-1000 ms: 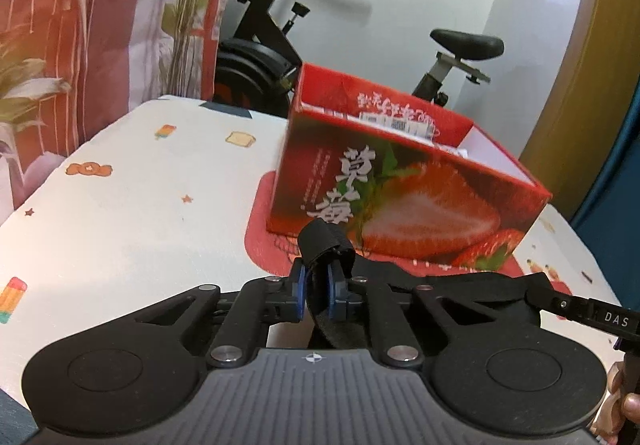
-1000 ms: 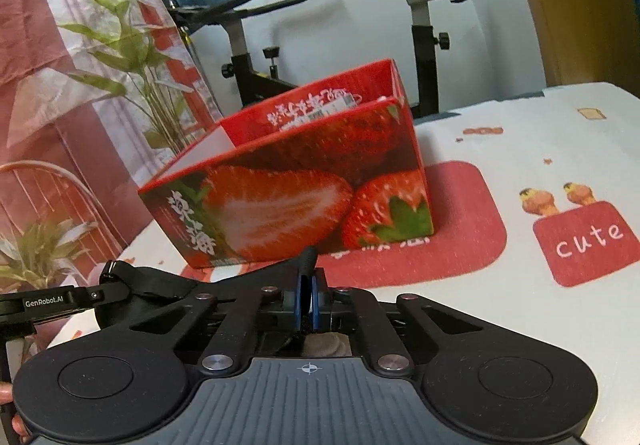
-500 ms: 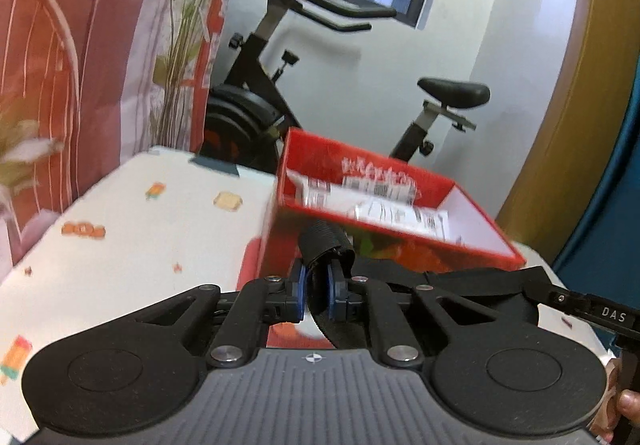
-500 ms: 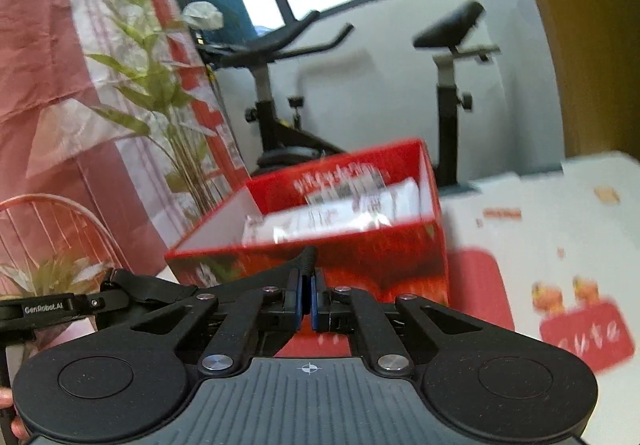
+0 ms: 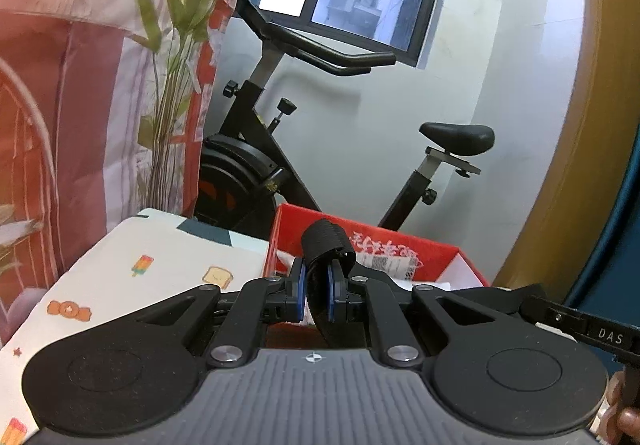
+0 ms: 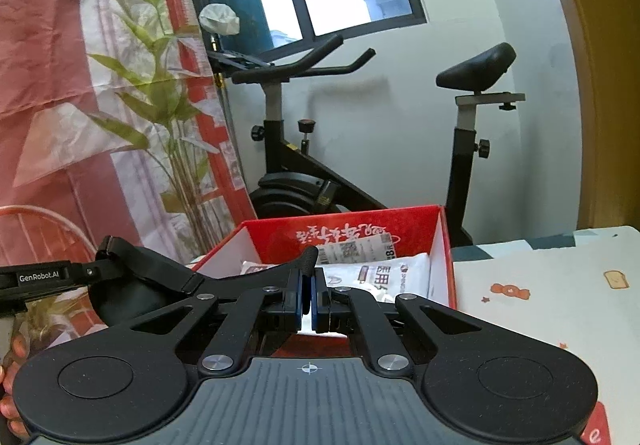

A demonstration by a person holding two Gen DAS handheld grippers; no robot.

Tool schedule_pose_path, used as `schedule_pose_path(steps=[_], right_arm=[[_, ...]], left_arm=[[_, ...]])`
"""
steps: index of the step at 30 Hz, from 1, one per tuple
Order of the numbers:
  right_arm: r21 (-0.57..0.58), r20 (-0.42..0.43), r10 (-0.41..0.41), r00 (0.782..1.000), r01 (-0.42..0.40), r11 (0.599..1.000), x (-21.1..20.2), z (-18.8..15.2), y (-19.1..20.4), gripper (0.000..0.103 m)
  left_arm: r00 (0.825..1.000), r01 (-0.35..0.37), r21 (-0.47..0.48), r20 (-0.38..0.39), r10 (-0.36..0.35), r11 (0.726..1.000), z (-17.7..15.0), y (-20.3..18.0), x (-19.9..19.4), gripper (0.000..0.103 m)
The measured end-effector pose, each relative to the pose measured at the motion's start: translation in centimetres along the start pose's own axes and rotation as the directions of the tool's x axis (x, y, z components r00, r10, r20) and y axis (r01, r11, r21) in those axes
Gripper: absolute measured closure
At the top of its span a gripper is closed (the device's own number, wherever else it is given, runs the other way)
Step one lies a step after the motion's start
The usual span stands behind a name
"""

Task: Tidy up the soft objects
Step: 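Lift the black eye mask with both grippers toward the red box, then lower the eye mask into the red box and open both grippers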

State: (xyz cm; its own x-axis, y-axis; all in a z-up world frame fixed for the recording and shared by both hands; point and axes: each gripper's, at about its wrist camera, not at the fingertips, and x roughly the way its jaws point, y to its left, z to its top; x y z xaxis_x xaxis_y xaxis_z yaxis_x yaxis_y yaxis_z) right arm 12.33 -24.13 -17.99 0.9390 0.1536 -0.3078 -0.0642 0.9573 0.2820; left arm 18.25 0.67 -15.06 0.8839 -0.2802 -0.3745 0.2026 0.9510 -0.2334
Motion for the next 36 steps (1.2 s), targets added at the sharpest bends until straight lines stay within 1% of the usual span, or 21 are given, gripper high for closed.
schedule_pose_path(steps=[3,8,15,18,21,24,26,32,36], right_arm=[[0.009,-0.011,-0.012,1.0,0.012,1.0,1.3,0.6,-0.5,0.099],[0.009,-0.029,-0.035,0.999,0.035,0.999,3.7,1.4,-1.5,0.099],[-0.025,-0.065,-0.086,0.994,0.085,0.996,7.8,2.7,-3.0,0.099],[-0.035,-0.084,-0.119,0.989,0.116,0.993,9.8,2.9,-3.9,0.099],[-0.053,-0.106,-0.17,0.98,0.165,0.985,11.6,2.4,-4.8,0.099],[-0.062,-0.146,-0.194,0.97,0.186,0.981,13.0,1.4,-5.5,0.099],[-0.071,-0.168,-0.194,0.967,0.184,0.98,13.5,0.7,-5.7,0.099],[-0.11,-0.204,-0.194,0.96,0.175,0.978,14.1,-0.3,-5.5,0.099],[-0.116,-0.227,-0.181,0.957,0.158,0.981,14.2,-0.1,-5.1,0.099]], left_arm=[[1.0,0.001,-0.017,-0.029,-0.001,1.0,0.5,-0.2,1.5,0.092],[0.998,-0.018,-0.001,-0.055,0.018,1.0,1.2,-0.9,4.5,0.092],[0.997,-0.034,0.057,-0.069,0.038,0.998,2.3,-2.1,8.4,0.092],[0.994,-0.017,0.082,-0.107,0.026,0.996,2.1,-2.5,10.2,0.092],[0.985,0.04,0.09,-0.171,-0.024,0.995,1.5,-2.7,11.7,0.091],[0.977,0.052,0.13,-0.211,-0.023,0.99,0.5,-3.1,12.3,0.091],[0.971,0.053,0.145,-0.24,-0.016,0.988,0.1,-3.1,12.7,0.091],[0.946,0.062,0.133,-0.325,-0.016,0.989,-0.7,-2.2,13.8,0.091],[0.942,0.064,0.148,-0.336,-0.011,0.987,-0.7,-2.2,13.7,0.091]])
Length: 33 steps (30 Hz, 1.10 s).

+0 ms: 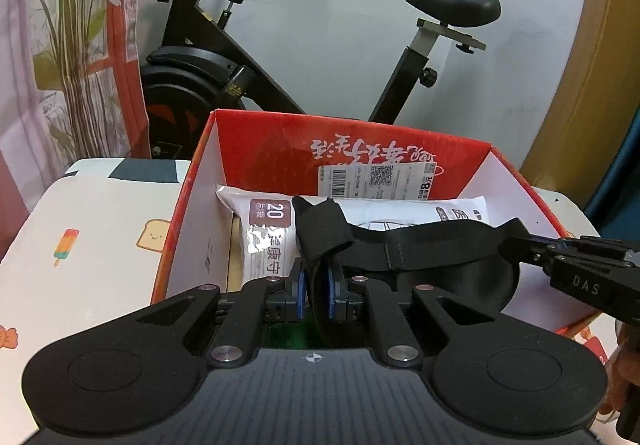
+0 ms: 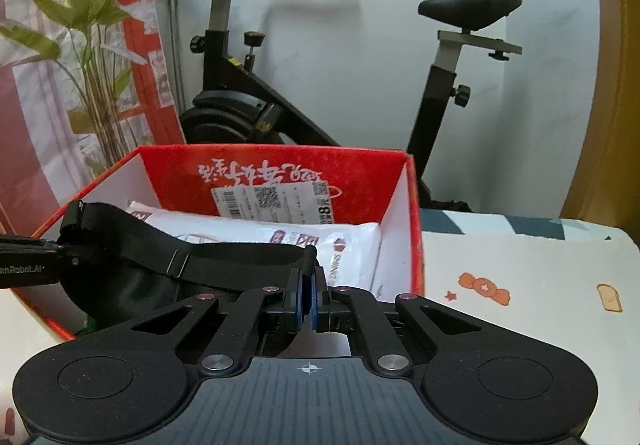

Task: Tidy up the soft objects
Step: 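Lower the eye mask into the red box and open both grippers, then withdraw both grippers and move them to the grey knitted towel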

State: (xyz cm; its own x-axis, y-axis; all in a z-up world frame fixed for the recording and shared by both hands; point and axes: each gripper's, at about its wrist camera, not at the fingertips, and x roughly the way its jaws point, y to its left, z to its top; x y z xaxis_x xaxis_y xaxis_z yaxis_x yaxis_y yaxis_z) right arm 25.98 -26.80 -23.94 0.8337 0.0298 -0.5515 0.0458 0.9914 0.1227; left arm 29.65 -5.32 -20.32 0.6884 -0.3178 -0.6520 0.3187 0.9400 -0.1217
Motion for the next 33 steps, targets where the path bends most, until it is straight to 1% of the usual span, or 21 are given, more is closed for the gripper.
schedule_pose_path(steps=[5,6,7,8,10,12,14,15,16,17,18,19,21,23,25,26,27,28,29,30,33], right_arm=[[-0.016,-0.031,0.005,1.0,-0.006,1.0,-0.1,-0.1,0.7,0.098],[-0.027,-0.034,-0.007,0.999,0.006,1.0,-0.1,-0.1,0.9,0.098],[-0.036,-0.036,-0.015,0.999,0.014,0.999,-0.2,-0.1,1.0,0.097],[-0.041,-0.037,-0.022,0.999,0.021,0.999,-0.2,-0.1,1.1,0.095],[-0.047,-0.037,-0.045,0.998,0.043,0.998,-0.5,0.0,1.3,0.092],[-0.052,-0.029,-0.052,0.998,0.051,0.997,-0.9,0.2,1.3,0.088],[-0.056,-0.017,-0.058,0.998,0.057,0.997,-1.5,0.5,1.4,0.085],[-0.056,-0.009,-0.057,0.998,0.056,0.997,-1.8,0.7,1.3,0.085],[-0.055,-0.001,-0.057,0.998,0.056,0.997,-2.2,0.8,1.4,0.084],[-0.055,0.007,-0.057,0.998,0.057,0.997,-2.5,0.9,1.4,0.082],[-0.057,0.012,-0.058,0.998,0.058,0.997,-2.9,1.0,1.4,0.077],[-0.06,0.018,-0.061,0.998,0.062,0.996,-3.2,1.1,1.4,0.072],[-0.063,0.032,-0.061,0.998,0.063,0.996,-4.0,1.1,1.5,0.051],[-0.063,0.052,-0.056,0.997,0.059,0.996,-5.0,1.0,1.5,0.045],[-0.066,0.071,-0.043,0.997,0.048,0.997,-5.9,1.0,1.6,0.035],[-0.068,0.081,-0.041,0.996,0.046,0.997,-6.4,1.0,1.7,0.028],[-0.067,0.09,-0.038,0.995,0.044,0.997,-6.9,1.0,1.8,0.017],[-0.063,0.101,-0.032,0.994,0.038,0.997,-7.4,0.9,1.9,0.011],[-0.058,0.11,-0.023,0.994,0.03,0.998,-7.9,0.8,2.0,0.002],[-0.052,0.114,-0.014,0.993,0.02,0.998,-8.3,0.7,2.0,0.0],[-0.047,0.134,0.013,0.991,-0.006,0.999,-9.8,0.0,2.4,0.0]], left_arm=[[1.0,0.015,0.043,-0.011,-0.014,0.999,0.2,-0.1,-0.3,0.091],[1.0,0.015,0.051,-0.01,-0.015,0.999,0.3,-0.2,-0.4,0.09],[1.0,0.013,0.056,-0.008,-0.013,0.998,0.3,-0.2,-0.5,0.087],[1.0,0.008,0.061,-0.004,-0.007,0.998,0.3,-0.2,-0.7,0.083],[1.0,-0.002,0.063,0.01,0.001,0.998,0.4,-0.1,-1.3,0.054],[0.999,-0.012,0.062,0.035,0.01,0.998,0.6,0.0,-2.0,0.044],[0.998,-0.027,0.065,0.058,0.023,0.998,0.8,0.0,-2.8,0.043],[0.998,-0.029,0.064,0.065,0.025,0.998,0.8,0.0,-3.1,0.039],[0.997,-0.028,0.063,0.072,0.023,0.998,0.8,0.1,-3.5,0.031],[0.996,-0.027,0.062,0.082,0.022,0.998,0.8,0.1,-3.9,0.026],[0.995,-0.027,0.062,0.093,0.021,0.998,0.7,0.1,-4.4,0.015],[0.994,-0.029,0.065,0.105,0.023,0.997,0.6,0.0,-4.9,0.009],[0.992,-0.048,0.071,0.124,0.039,0.996,0.4,-0.1,-5.8,0.004],[0.988,-0.068,0.069,0.141,0.058,0.995,0.2,-0.3,-6.9,0.0],[0.986,-0.074,0.061,0.153,0.064,0.995,-0.2,-0.3,-7.8,0.0],[0.986,-0.079,0.058,0.155,0.069,0.995,-0.4,-0.2,-8.3,0.0],[0.985,-0.085,0.055,0.154,0.075,0.995,-0.6,-0.1,-8.7,0.0],[0.984,-0.092,0.05,0.156,0.083,0.995,-0.9,-0.1,-9.1,0.0],[0.983,-0.094,0.043,0.16,0.086,0.995,-1.2,0.1,-9.6,0.0],[0.983,-0.093,0.037,0.163,0.085,0.995,-1.6,0.2,-10.1,0.0],[0.98,-0.102,0.036,0.173,0.094,0.994,-2.5,0.6,-11.4,0.0]])
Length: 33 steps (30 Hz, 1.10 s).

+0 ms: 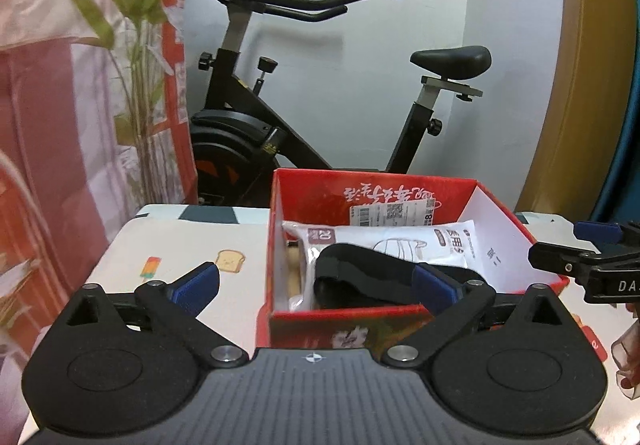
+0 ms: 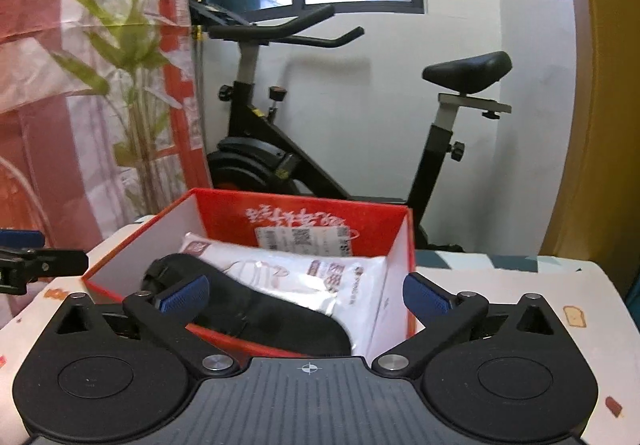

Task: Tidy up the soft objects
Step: 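Withdraw both grippers and move them to the grey knitted towel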

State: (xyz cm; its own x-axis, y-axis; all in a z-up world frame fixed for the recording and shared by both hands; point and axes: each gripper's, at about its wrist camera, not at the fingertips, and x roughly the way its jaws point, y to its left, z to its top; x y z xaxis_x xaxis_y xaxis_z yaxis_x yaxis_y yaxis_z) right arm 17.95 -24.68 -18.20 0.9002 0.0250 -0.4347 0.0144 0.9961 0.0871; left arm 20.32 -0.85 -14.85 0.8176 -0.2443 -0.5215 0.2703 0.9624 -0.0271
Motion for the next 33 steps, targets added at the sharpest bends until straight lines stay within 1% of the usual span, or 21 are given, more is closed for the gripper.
schedule_pose_path(steps=[2,5,11,15,19,21,24,28,31,33], right_arm=[[-0.004,-0.003,0.014,1.0,-0.014,1.0,-0.8,-0.4,0.4,0.0],[0.006,-0.004,0.033,0.999,-0.033,0.999,-2.1,-1.5,1.1,0.0],[0.059,-0.029,0.068,0.997,-0.067,0.996,-4.3,-4.4,1.8,0.0],[0.101,-0.059,0.092,0.994,-0.086,0.991,-5.6,-6.8,2.3,0.0],[0.114,-0.116,0.112,0.987,-0.099,0.989,-6.6,-9.4,3.1,0.0],[0.119,-0.154,0.122,0.981,-0.105,0.987,-7.1,-10.8,3.5,0.0],[0.126,-0.204,0.123,0.971,-0.099,0.987,-7.7,-12.5,4.1,0.0],[0.142,-0.267,0.112,0.957,-0.075,0.987,-8.6,-14.6,4.3,0.0],[0.134,-0.295,0.081,0.952,-0.043,0.99,-9.3,-15.5,4.2,0.001],[0.141,-0.31,0.075,0.948,-0.032,0.989,-9.5,-15.9,3.9,0.004]], left_arm=[[1.0,-0.021,0.01,0.003,0.021,1.0,-0.5,0.1,-1.0,0.0],[0.999,-0.033,0.017,0.004,0.033,0.999,-1.6,0.2,-2.4,0.0],[1.0,-0.011,0.016,-0.022,0.011,1.0,-4.7,0.3,-4.7,0.0],[0.997,0.011,0.024,-0.075,-0.009,1.0,-7.2,0.1,-5.6,0.0],[0.989,0.033,0.031,-0.145,-0.028,0.999,-10.0,-0.1,-6.0,0.0],[0.985,0.029,0.031,-0.171,-0.023,0.999,-11.2,-0.1,-6.0,0.0],[0.978,0.023,0.001,-0.208,-0.022,1.0,-12.6,0.4,-6.0,0.0],[0.975,0.022,-0.04,-0.221,-0.031,0.999,-13.5,1.1,-6.3,0.0],[0.974,0.018,-0.044,-0.225,-0.027,0.999,-13.9,1.3,-6.3,0.0],[0.974,0.019,-0.04,-0.225,-0.027,0.999,-14.1,1.1,-6.3,0.0]])
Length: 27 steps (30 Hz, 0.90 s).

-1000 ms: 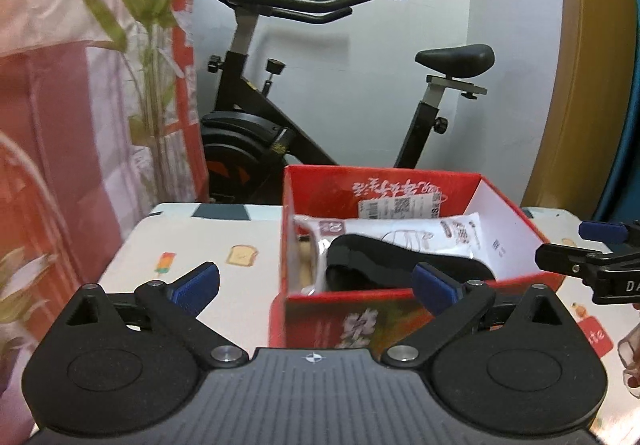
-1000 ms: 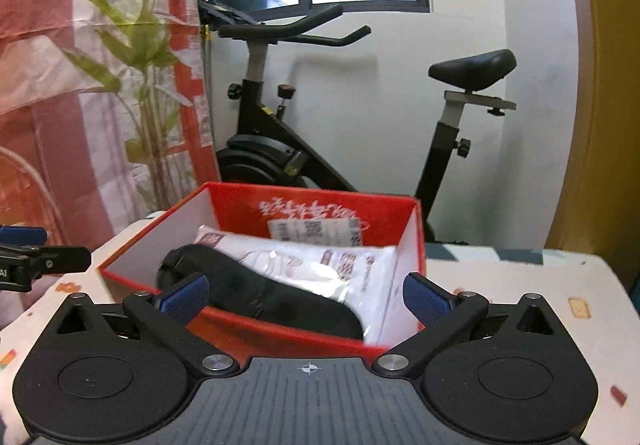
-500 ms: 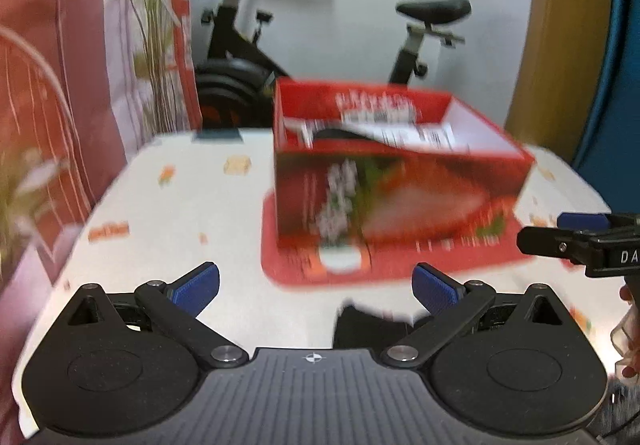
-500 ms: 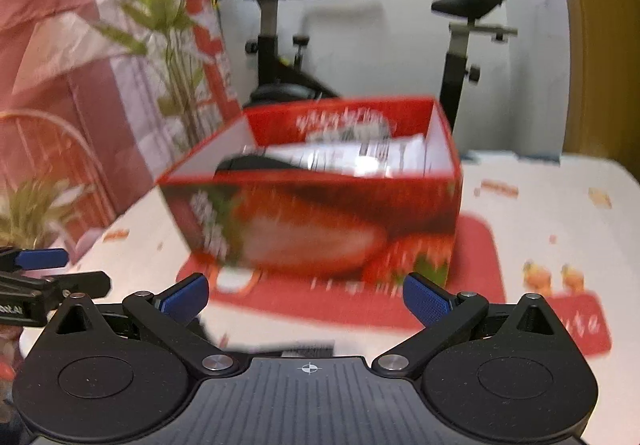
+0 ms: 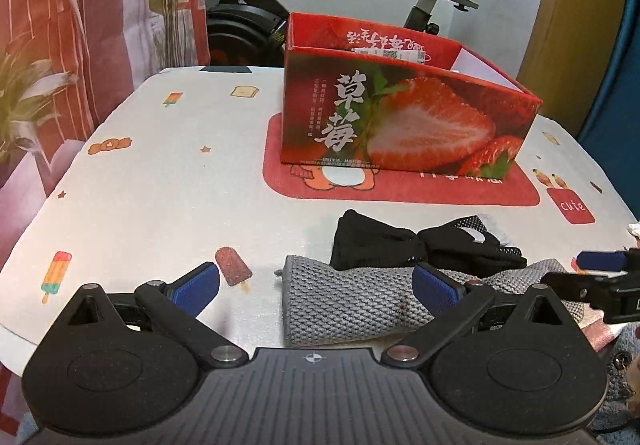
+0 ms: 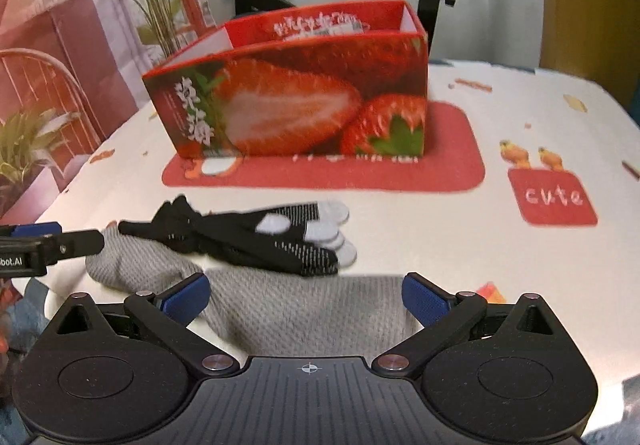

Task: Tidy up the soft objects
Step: 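Withdraw both grippers and move them to the grey knitted towel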

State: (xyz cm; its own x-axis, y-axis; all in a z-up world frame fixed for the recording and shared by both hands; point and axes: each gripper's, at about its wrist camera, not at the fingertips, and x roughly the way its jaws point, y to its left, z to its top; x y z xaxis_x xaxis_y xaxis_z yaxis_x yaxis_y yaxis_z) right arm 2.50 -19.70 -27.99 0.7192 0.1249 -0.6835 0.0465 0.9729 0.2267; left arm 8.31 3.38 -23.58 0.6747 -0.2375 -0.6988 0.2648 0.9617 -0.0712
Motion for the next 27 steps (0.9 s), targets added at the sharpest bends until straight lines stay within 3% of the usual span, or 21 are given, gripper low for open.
schedule_pose_path(steps=[3,7,13,27], right_arm=[[0.021,-0.033,0.019,0.999,-0.018,1.0,0.6,-0.5,-0.4,0.015],[0.033,-0.088,0.011,0.996,-0.009,0.999,2.2,-1.0,-0.7,0.019],[-0.002,-0.077,-0.002,0.997,0.002,1.0,3.1,-1.1,-0.3,0.035],[-0.032,-0.045,-0.004,0.999,0.002,0.999,5.1,0.0,0.4,0.04]], left_arm=[[1.0,0.008,0.007,-0.004,-0.008,1.0,-0.1,-0.4,0.3,0.0],[1.0,0.014,0.009,-0.02,-0.014,1.0,-0.4,-0.6,0.9,0.0],[1.0,0.007,-0.016,-0.014,-0.008,1.0,-0.5,-0.3,1.0,0.0],[1.0,-0.006,-0.007,-0.022,0.006,1.0,-0.6,-0.7,1.3,0.0]])
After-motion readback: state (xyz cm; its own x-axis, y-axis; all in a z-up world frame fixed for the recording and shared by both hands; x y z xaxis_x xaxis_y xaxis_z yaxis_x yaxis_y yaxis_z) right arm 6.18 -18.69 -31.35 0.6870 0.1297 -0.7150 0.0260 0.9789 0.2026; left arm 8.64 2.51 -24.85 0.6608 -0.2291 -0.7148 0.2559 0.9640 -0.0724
